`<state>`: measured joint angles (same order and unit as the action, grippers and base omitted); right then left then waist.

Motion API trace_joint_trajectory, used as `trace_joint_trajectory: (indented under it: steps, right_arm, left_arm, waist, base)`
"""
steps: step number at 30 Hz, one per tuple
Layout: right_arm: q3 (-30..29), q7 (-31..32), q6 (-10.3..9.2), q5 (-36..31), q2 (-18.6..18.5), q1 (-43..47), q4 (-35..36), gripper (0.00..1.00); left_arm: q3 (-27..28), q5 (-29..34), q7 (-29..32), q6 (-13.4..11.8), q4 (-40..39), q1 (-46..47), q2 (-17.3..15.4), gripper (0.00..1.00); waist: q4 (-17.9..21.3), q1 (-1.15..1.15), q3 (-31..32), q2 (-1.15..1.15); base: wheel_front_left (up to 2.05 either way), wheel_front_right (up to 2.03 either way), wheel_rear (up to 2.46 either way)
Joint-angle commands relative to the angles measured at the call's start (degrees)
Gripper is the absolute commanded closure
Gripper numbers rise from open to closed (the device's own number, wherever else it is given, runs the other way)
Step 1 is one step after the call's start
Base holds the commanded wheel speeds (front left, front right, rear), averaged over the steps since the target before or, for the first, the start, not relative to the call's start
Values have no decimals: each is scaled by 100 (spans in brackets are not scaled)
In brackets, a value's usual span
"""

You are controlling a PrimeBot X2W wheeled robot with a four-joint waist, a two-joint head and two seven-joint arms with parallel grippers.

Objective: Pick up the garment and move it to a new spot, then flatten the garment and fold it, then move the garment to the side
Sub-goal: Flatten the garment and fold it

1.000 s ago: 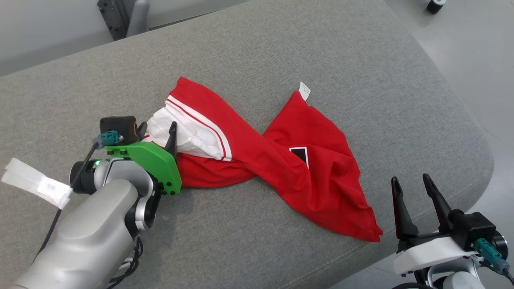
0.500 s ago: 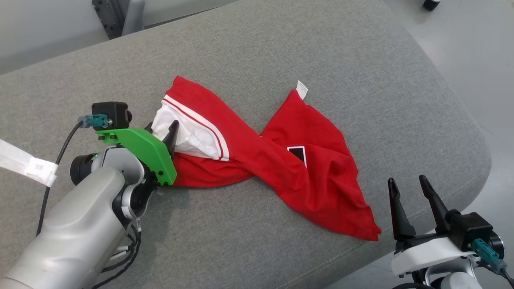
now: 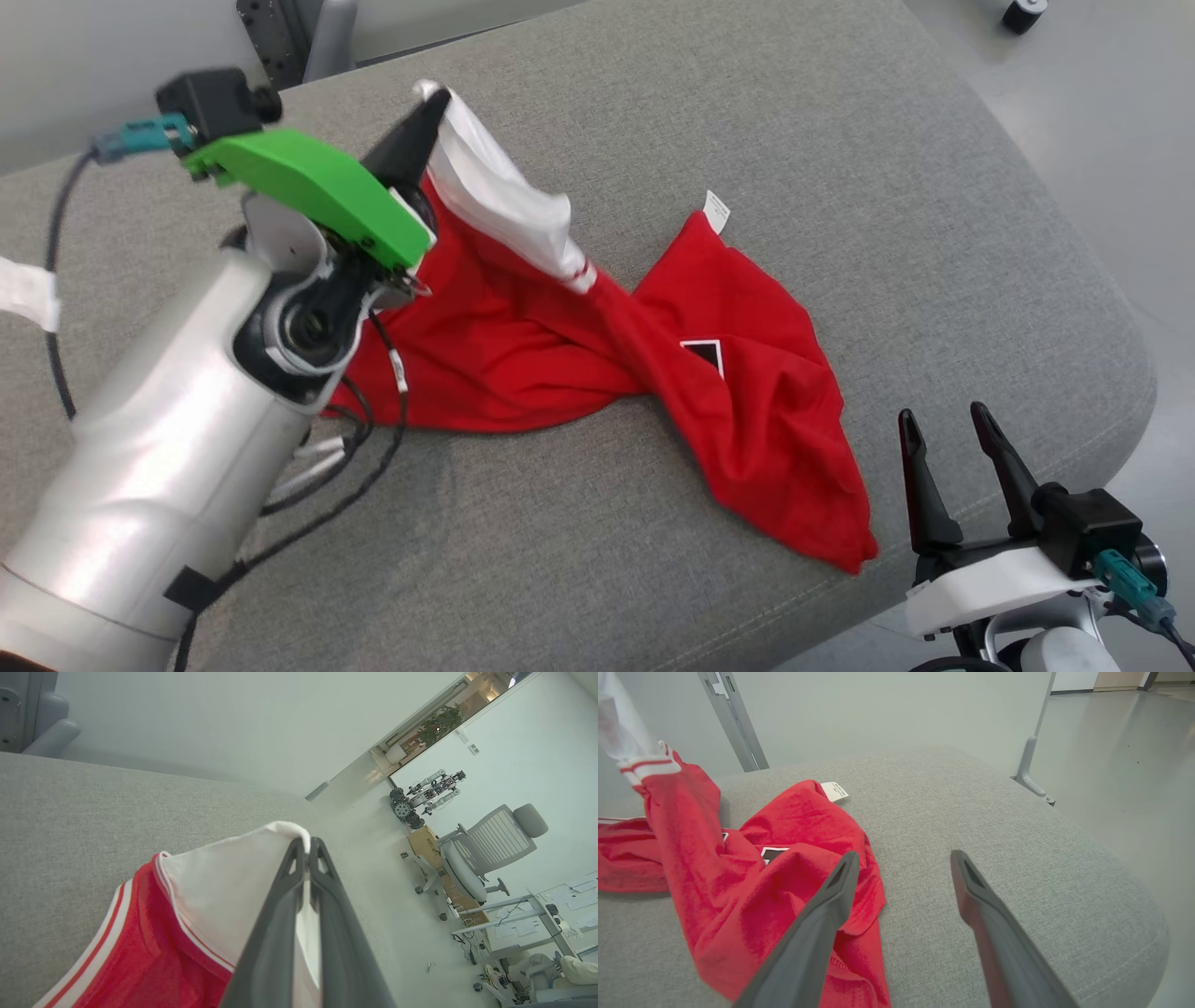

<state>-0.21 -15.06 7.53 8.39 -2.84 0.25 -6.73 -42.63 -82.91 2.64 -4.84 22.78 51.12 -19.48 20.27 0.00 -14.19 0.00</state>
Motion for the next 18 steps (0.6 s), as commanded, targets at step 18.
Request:
trace_joint_trajectory:
  steps: [18]
  right_arm:
    - [82, -18, -8, 273, -9, 38, -92, 0]
  left_arm:
    - [208, 700, 220, -1186, -405, 1160, -973, 100]
  waist:
    - [100, 0, 246, 0]
  base:
    - [0, 0, 0]
